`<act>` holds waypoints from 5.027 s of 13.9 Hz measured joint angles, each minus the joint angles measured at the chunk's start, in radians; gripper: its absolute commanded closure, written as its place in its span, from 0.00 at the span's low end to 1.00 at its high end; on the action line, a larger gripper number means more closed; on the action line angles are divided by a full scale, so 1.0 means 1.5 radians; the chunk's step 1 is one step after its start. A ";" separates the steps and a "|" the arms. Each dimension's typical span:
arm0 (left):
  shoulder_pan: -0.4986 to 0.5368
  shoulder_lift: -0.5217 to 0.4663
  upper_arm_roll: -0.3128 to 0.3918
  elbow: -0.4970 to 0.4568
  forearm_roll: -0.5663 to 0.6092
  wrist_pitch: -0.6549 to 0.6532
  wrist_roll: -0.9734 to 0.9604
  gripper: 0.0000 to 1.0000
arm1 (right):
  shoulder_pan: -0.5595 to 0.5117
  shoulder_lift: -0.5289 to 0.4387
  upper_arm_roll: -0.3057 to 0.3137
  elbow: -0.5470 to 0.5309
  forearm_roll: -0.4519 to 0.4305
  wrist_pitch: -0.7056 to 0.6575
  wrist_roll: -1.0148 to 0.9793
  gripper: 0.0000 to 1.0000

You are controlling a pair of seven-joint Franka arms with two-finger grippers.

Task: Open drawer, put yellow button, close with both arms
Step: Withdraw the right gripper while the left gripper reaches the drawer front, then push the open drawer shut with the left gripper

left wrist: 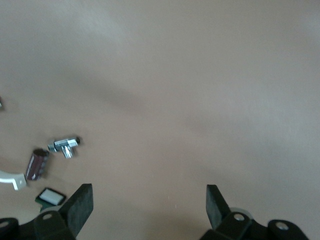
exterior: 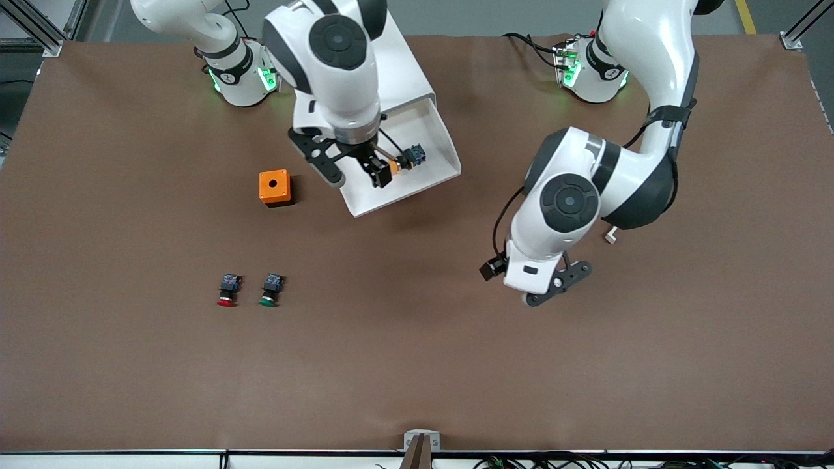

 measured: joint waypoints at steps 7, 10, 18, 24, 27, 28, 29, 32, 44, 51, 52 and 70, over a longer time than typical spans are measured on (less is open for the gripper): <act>-0.030 0.000 -0.075 -0.009 0.000 -0.006 -0.002 0.01 | -0.166 -0.052 -0.004 0.006 0.000 -0.081 -0.370 0.00; -0.061 0.000 -0.076 -0.010 0.000 -0.008 -0.026 0.01 | -0.231 -0.063 -0.005 0.006 0.000 -0.115 -0.489 0.00; -0.132 0.011 -0.075 -0.019 0.001 -0.001 -0.108 0.01 | -0.409 -0.075 -0.007 0.017 0.000 -0.167 -0.787 0.00; -0.149 0.019 -0.075 -0.018 0.032 0.017 -0.126 0.01 | -0.471 -0.093 -0.006 0.029 0.000 -0.204 -0.931 0.00; -0.164 0.019 -0.075 -0.018 0.032 0.020 -0.143 0.01 | -0.485 -0.097 -0.006 0.047 -0.001 -0.218 -0.966 0.00; -0.168 0.019 -0.075 -0.018 0.032 0.020 -0.153 0.01 | -0.485 -0.097 -0.006 0.049 -0.001 -0.219 -0.970 0.00; -0.172 0.019 -0.076 -0.018 0.029 0.020 -0.160 0.01 | -0.485 -0.097 -0.005 0.049 -0.001 -0.219 -0.971 0.00; -0.184 0.019 -0.076 -0.019 0.008 0.019 -0.166 0.01 | -0.485 -0.097 -0.004 0.049 -0.002 -0.219 -0.973 0.00; -0.226 0.019 -0.076 -0.035 -0.100 0.013 -0.185 0.01 | -0.480 -0.097 0.010 0.049 -0.018 -0.219 -1.006 0.00; -0.227 0.019 -0.075 -0.048 -0.189 0.011 -0.185 0.01 | -0.477 -0.097 0.011 0.068 -0.022 -0.217 -1.005 0.00; -0.227 0.020 -0.075 -0.051 -0.200 0.011 -0.185 0.01 | -0.477 -0.097 0.011 0.072 -0.022 -0.217 -1.005 0.00; -0.169 -0.015 -0.070 -0.049 -0.249 0.015 -0.190 0.01 | -0.483 -0.111 0.005 0.087 -0.020 -0.225 -0.976 0.00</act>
